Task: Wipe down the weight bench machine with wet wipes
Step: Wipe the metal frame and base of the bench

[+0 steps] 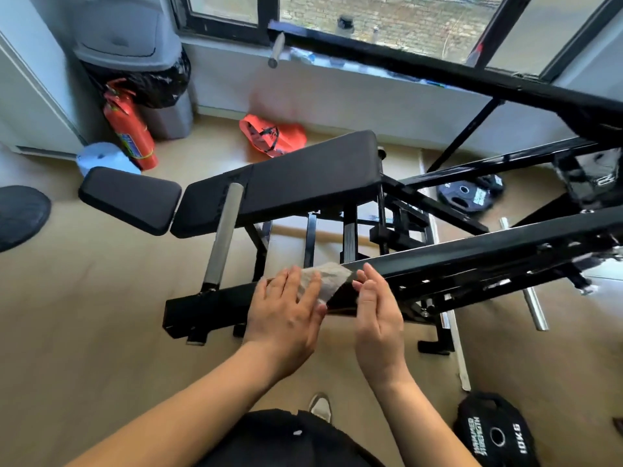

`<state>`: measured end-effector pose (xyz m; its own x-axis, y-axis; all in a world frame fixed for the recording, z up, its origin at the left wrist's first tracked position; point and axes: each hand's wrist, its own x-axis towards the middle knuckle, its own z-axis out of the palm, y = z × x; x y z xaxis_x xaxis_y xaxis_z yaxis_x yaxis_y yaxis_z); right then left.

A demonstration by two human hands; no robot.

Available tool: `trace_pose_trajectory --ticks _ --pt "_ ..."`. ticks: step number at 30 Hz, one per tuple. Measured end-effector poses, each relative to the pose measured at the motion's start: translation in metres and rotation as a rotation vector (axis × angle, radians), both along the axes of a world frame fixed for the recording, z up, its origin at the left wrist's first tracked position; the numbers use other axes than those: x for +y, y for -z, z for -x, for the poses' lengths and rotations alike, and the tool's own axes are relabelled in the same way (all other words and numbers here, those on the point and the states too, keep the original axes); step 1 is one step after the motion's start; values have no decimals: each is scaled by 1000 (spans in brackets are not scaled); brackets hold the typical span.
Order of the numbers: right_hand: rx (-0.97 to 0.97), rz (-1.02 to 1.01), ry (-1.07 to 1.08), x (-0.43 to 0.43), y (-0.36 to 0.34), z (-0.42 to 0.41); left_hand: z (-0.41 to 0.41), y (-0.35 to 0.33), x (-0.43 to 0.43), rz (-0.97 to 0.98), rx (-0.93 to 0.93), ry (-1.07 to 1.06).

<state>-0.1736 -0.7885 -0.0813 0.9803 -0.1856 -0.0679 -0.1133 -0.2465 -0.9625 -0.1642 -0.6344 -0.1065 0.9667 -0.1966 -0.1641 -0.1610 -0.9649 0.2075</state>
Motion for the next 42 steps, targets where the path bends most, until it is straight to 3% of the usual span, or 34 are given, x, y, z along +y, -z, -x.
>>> trace_pose_trajectory --ticks 3,7,10,18,23,28,34,42 --pt "-11 59 55 -46 -3 -17 -23 0 -29 -54 -121 19" --pt "-15 70 49 -99 -2 -29 -58 2 -73 28 -265 210" --pt "22 68 30 -132 5 -34 -65 7 -99 132 -244 293" --pt "84 -23 131 -185 14 -40 -81 5 -151 80 -352 435" --pt "118 -35 184 -206 18 -47 -114 14 -160 58 -259 583" --pt "128 -62 272 -219 21 -51 -149 -1 -231 -8 -35 504" --pt "148 -10 422 -244 18 -54 -171 -7 -309 -122 -110 501" --pt "174 -22 270 -223 27 -60 -126 7 -215 -87 -168 402"
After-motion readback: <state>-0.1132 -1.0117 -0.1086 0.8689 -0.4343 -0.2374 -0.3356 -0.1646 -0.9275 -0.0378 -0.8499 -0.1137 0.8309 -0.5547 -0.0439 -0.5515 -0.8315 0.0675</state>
